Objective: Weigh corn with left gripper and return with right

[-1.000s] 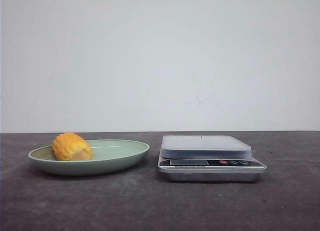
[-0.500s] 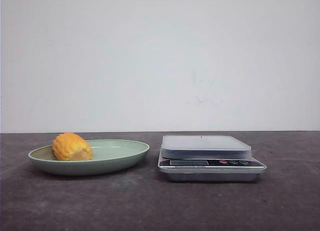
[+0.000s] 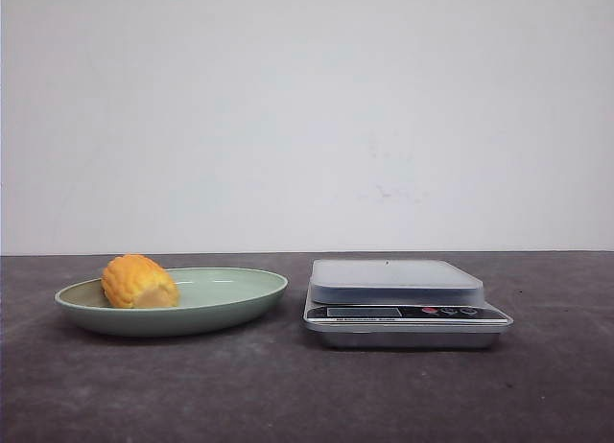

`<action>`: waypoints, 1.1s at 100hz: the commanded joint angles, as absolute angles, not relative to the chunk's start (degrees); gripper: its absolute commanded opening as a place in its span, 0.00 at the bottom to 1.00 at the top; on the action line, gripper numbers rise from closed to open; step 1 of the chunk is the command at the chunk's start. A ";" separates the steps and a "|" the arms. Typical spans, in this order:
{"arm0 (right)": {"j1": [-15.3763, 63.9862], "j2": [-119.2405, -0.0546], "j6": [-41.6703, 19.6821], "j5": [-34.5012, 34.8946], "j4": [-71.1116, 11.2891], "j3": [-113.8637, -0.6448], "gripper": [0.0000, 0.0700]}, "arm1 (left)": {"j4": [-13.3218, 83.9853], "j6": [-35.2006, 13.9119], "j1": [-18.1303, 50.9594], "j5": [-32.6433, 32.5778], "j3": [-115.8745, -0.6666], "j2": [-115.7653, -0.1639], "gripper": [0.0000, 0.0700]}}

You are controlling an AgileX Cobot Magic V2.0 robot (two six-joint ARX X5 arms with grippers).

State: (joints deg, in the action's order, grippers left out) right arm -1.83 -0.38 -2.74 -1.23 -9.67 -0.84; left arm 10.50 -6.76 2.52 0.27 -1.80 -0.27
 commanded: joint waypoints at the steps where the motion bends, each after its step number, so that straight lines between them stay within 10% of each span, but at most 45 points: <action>1: -1.63 -0.23 -2.35 -0.82 -10.07 -0.56 0.02 | 10.72 -6.02 2.52 0.40 -0.80 -0.19 0.00; 110: -1.65 -0.23 -2.35 -1.08 -8.84 -0.58 0.02 | 10.72 -6.02 2.52 0.40 -0.80 -0.19 0.00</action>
